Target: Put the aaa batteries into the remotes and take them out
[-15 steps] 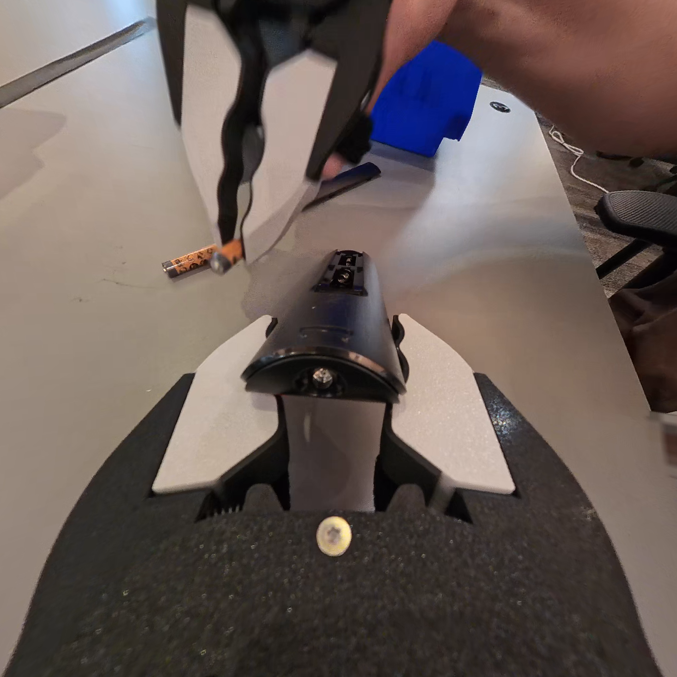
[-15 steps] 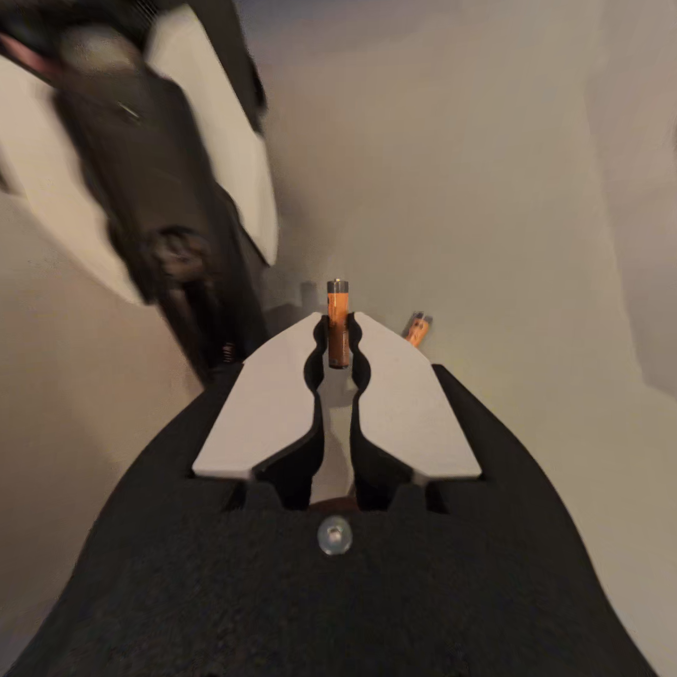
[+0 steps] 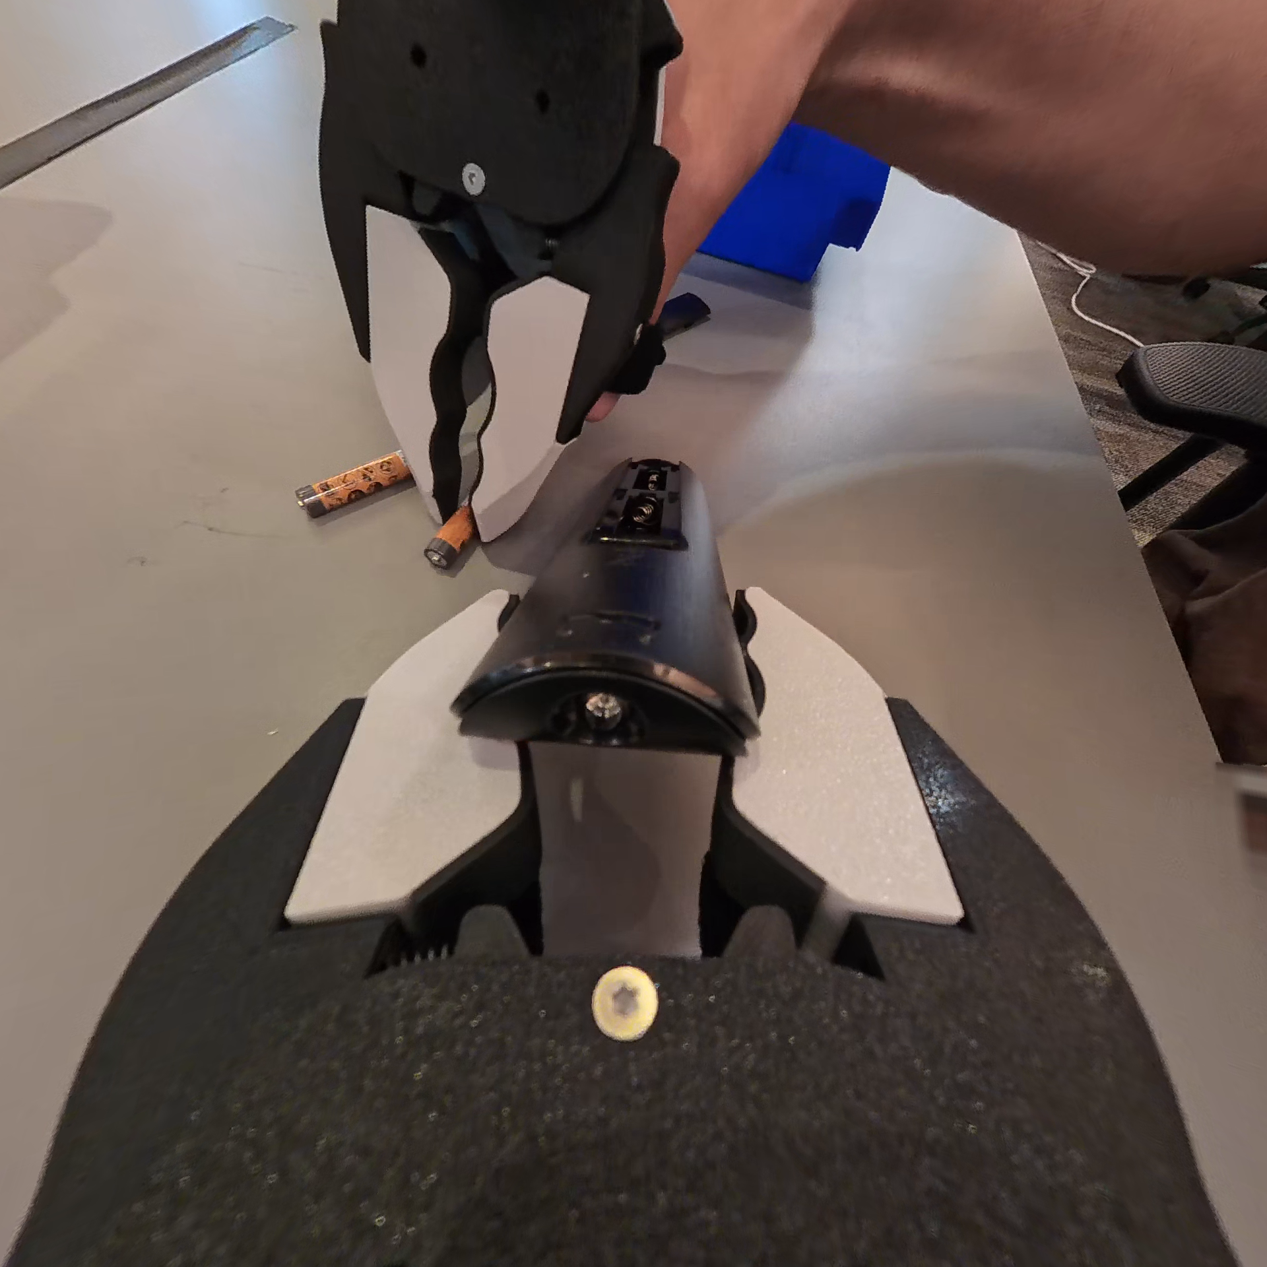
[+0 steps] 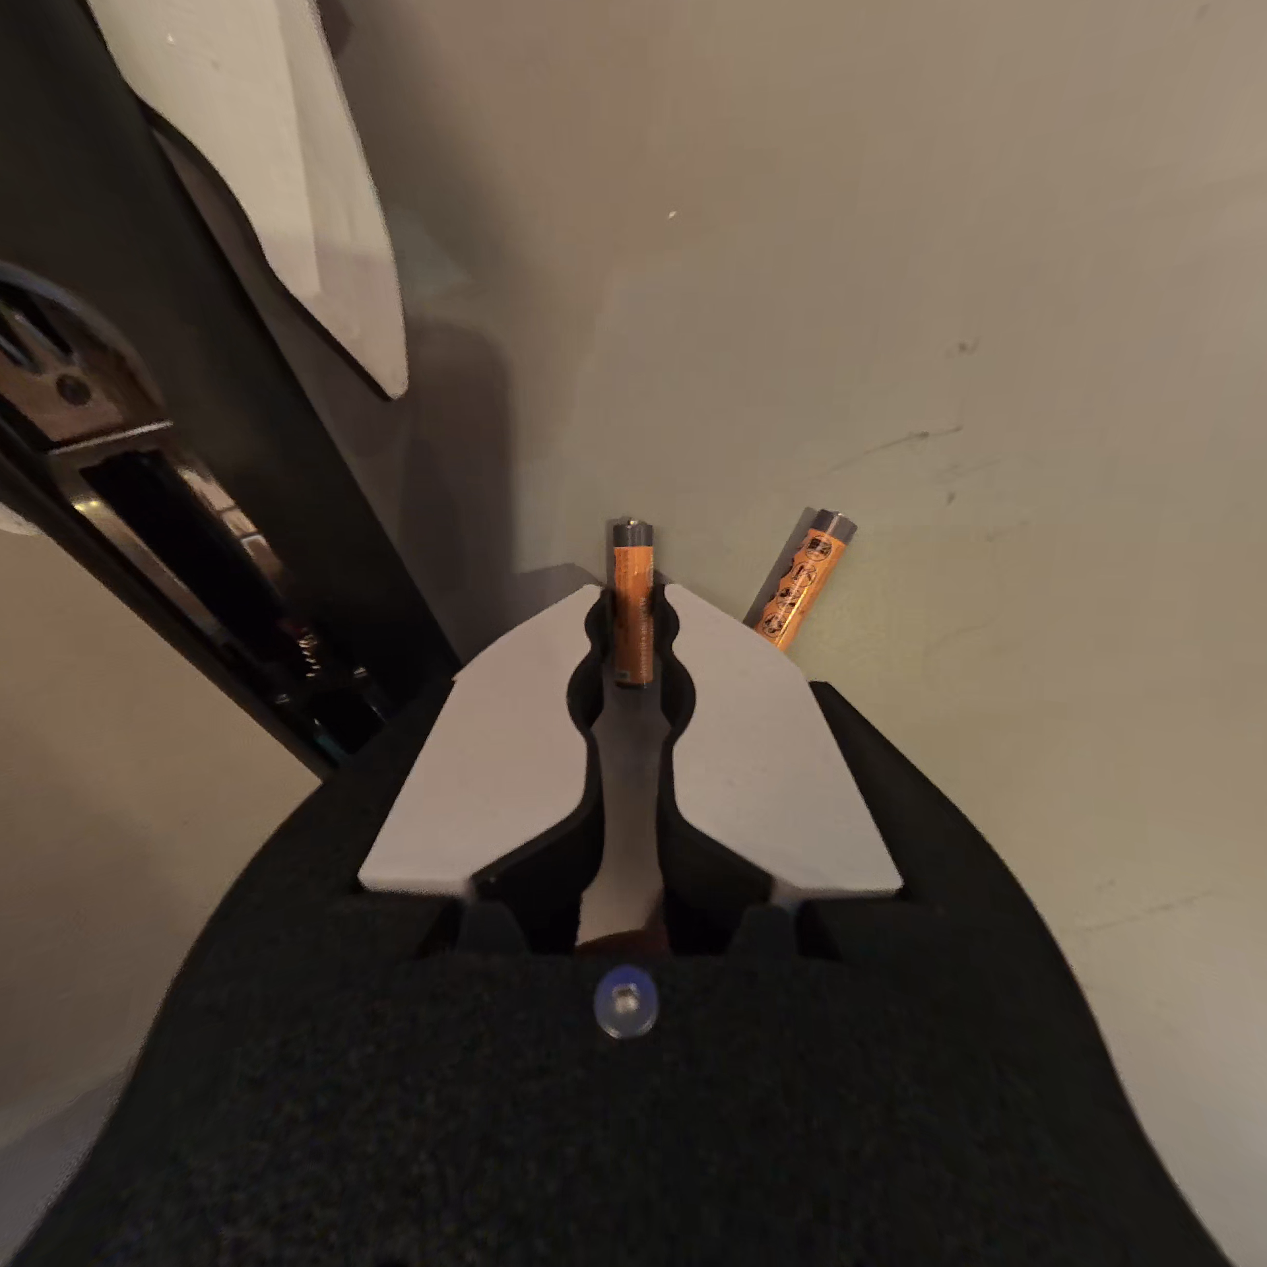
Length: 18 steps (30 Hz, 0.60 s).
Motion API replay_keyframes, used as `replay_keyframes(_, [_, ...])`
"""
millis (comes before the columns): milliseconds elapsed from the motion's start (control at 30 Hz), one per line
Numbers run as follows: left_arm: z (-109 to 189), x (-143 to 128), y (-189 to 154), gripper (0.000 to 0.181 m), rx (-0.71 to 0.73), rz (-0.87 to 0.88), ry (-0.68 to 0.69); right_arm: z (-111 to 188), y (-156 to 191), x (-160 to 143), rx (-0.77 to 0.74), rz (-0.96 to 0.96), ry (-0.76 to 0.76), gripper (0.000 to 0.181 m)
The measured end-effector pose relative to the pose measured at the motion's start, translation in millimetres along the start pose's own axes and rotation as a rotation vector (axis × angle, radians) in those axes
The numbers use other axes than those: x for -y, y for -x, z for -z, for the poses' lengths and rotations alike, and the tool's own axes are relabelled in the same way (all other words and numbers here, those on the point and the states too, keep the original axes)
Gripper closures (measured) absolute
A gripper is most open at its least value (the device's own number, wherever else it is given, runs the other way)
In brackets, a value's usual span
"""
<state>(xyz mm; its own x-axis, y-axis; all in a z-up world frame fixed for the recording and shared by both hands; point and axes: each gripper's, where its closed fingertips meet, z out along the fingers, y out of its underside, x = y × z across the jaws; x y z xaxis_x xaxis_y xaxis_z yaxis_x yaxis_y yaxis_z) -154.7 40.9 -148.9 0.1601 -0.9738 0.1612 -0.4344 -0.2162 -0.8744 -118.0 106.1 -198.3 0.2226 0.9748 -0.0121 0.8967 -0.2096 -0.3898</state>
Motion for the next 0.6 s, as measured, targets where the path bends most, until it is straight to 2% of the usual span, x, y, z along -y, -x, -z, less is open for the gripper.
replay_keyframes(133, [-0.2, -0.1, -0.1, 0.123, -0.001, 0.000, 0.001, 1.0, 0.2, -0.2, -0.004, 0.018, 0.015, 0.167])
replay_keyframes(600, [-1.8, -2.4, -1.4, 0.125, -0.004, -0.008, 0.020, 6.6, -4.5, -1.2, -0.023, 0.063, 0.059, 0.171])
